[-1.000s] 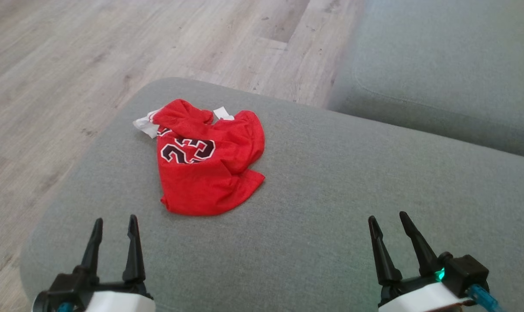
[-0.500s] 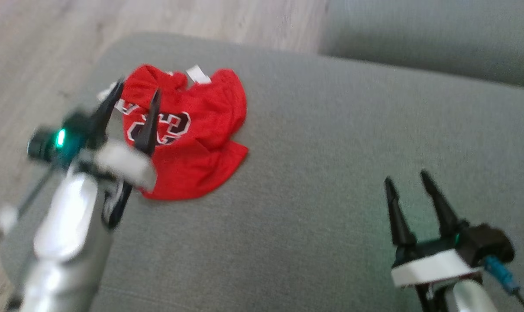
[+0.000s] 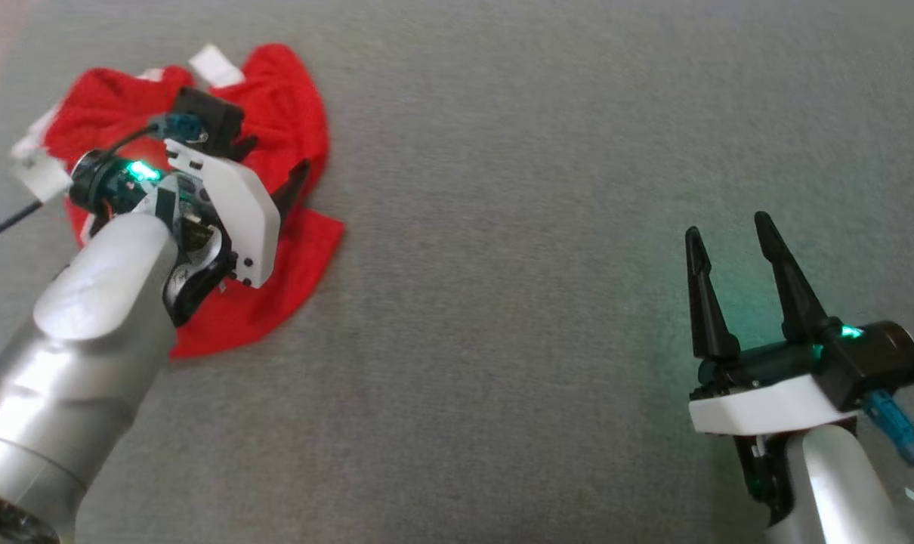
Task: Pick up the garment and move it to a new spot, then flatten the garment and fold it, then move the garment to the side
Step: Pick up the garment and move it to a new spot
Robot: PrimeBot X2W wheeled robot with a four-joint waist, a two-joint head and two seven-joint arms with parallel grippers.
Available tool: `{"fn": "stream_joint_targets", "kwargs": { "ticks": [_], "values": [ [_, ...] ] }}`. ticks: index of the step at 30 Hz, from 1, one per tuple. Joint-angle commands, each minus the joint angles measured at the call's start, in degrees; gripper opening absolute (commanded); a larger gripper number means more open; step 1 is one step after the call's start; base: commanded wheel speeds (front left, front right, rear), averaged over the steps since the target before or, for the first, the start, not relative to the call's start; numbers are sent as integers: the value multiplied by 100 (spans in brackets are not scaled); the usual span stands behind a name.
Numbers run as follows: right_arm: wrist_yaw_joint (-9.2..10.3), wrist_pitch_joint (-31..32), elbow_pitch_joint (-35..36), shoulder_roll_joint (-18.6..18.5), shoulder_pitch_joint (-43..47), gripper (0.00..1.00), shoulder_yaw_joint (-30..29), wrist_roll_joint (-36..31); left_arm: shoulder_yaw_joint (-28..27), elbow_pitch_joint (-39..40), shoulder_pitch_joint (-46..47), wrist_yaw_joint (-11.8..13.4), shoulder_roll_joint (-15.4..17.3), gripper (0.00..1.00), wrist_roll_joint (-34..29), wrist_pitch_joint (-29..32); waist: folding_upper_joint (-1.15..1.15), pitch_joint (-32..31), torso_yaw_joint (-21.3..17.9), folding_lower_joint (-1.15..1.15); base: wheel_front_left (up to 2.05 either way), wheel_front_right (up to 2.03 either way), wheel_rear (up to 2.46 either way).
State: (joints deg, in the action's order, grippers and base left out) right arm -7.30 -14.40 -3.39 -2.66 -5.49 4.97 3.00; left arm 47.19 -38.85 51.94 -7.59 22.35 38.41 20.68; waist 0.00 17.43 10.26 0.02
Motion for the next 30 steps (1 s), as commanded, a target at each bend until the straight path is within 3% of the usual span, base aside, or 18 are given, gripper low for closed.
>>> {"fn": "stream_joint_targets", "kwargs": {
  "ticks": [1, 6, 15, 16, 17, 18, 30],
  "values": [
    [-19, -60, 216, -21, -142, 100, 95, -5, -66, -1, 422, 10, 293, 100, 174, 82, 0, 208, -233, -2, 0, 0, 0],
    [-19, -60, 210, -21, -185, 100, 80, -7, 292, -544, 615, 10, 326, 100, 291, 148, 0, 288, -388, -2, 0, 0, 0],
    [-19, -60, 223, -21, -271, 100, 90, 26, 421, -1610, 728, 26, 103, 100, 264, 100, 0, 281, -601, -2, 0, 0, 0],
    [-19, -60, 228, -21, -279, 100, 88, 33, 436, -1686, 742, 26, 101, 96, 238, 16, 0, 272, -628, -2, 0, 0, 0],
    [-19, -60, 235, -21, -287, 100, 81, 40, 475, -1729, 773, 25, 116, 35, 163, -146, 0, 263, -652, -2, 0, 0, 0],
    [-19, -60, 238, -21, -292, 100, 71, 45, 509, -1779, 800, 25, 134, 0, 90, -315, 0, 252, -672, -2, 0, 0, 0],
    [-19, -60, 182, -21, -175, 100, 68, 151, 769, -1503, 937, 12, -260, 0, -73, -2242, 0, -287, -863, -2, 0, 0, 0]
  ]
}}
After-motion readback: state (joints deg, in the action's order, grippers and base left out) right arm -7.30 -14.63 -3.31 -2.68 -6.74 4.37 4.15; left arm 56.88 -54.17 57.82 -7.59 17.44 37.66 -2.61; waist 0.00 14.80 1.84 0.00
